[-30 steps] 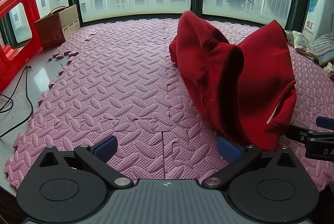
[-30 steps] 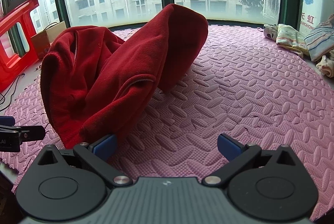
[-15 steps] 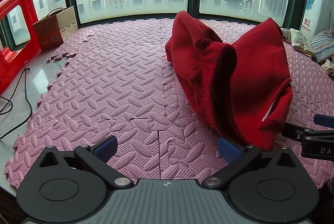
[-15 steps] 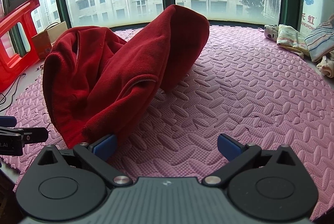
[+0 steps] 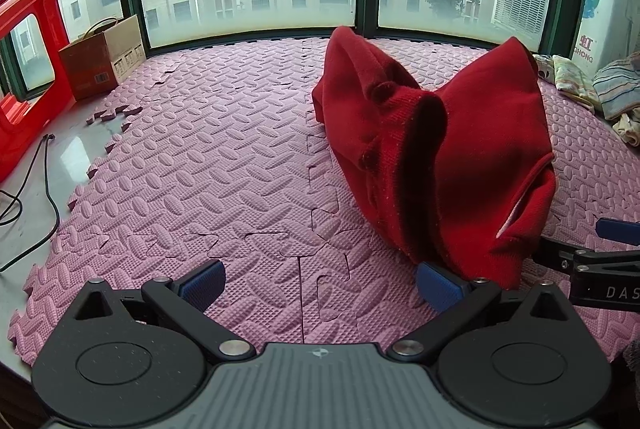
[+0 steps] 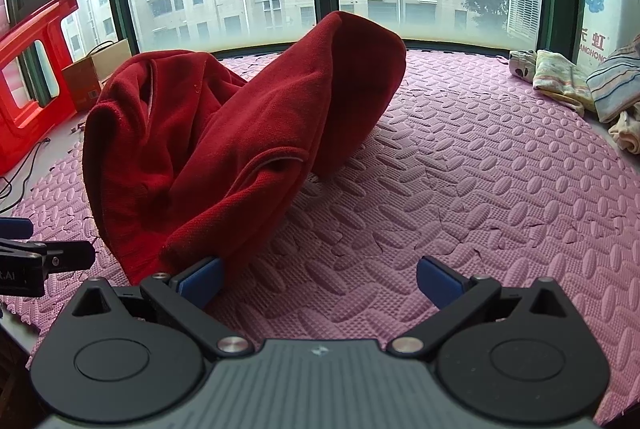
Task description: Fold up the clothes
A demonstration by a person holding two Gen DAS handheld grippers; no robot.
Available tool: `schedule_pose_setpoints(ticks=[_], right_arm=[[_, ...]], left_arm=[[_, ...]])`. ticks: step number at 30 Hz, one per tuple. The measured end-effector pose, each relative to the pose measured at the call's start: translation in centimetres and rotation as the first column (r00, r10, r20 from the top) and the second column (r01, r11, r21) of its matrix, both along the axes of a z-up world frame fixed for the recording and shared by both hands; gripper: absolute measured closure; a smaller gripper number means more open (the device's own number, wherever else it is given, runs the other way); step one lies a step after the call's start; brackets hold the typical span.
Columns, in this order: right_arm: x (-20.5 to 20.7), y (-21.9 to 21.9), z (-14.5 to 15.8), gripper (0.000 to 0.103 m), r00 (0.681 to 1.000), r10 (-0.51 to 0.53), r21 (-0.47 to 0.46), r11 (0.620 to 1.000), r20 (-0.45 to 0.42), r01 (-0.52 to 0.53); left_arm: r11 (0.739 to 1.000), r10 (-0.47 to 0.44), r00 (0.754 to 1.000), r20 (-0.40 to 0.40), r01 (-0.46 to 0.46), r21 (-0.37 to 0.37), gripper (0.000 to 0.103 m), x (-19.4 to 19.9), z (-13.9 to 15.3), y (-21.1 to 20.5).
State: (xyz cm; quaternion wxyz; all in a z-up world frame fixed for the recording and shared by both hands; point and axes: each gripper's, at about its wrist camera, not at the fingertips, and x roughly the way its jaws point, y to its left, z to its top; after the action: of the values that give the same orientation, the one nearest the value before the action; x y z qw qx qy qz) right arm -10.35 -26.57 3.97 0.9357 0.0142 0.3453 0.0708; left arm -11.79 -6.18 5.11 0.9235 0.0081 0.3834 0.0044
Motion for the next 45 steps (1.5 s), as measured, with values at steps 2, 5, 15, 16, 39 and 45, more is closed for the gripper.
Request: schedule_pose_setpoints(ticks=[2,5,15,16,39,45], right_arm=[[0.1,0.0,0.0,0.000,1.000,0.001,0.000,1.000,0.000,-0.001],[0.1,0.0,0.1,0.000,1.000,0.001,0.000,1.000,0.000,-0.001],[0.9,0.2,0.5,0.000,1.000,0.006,0.003,1.000,0.003,-0.006],[1.0,0.2,0.6,0.000,1.000,0.008,0.003,1.000,0.004,-0.008],[4.6,0.1,2.9,0.001,1.000,-0.004,0.068,0.998,0.022,0.002],[5.2,0.3,1.4,0.018,0.998,0.032,0.129,0.991,-0.056,-0.024]], left_arm=[[1.000,-0.003,1.000,0.003,0.003,0.000,0.000,0.1,0.1,0.0],[1.000,-0.010,1.000,0.008,0.010,-0.002,0.000,0.3,0.4,-0.1],[1.000,-0.024,0.999,0.021,0.024,-0.011,0.000,1.2,1.5,-0.3],[1.000,-0.026,0.999,0.024,0.026,-0.012,0.000,1.3,1.7,-0.4],[0.995,-0.032,0.988,0.151,0.046,-0.089,0.000,7.2,8.2,0.3],[0.995,-0.027,0.998,0.052,0.032,-0.091,0.018,10.2,6.0,0.7]])
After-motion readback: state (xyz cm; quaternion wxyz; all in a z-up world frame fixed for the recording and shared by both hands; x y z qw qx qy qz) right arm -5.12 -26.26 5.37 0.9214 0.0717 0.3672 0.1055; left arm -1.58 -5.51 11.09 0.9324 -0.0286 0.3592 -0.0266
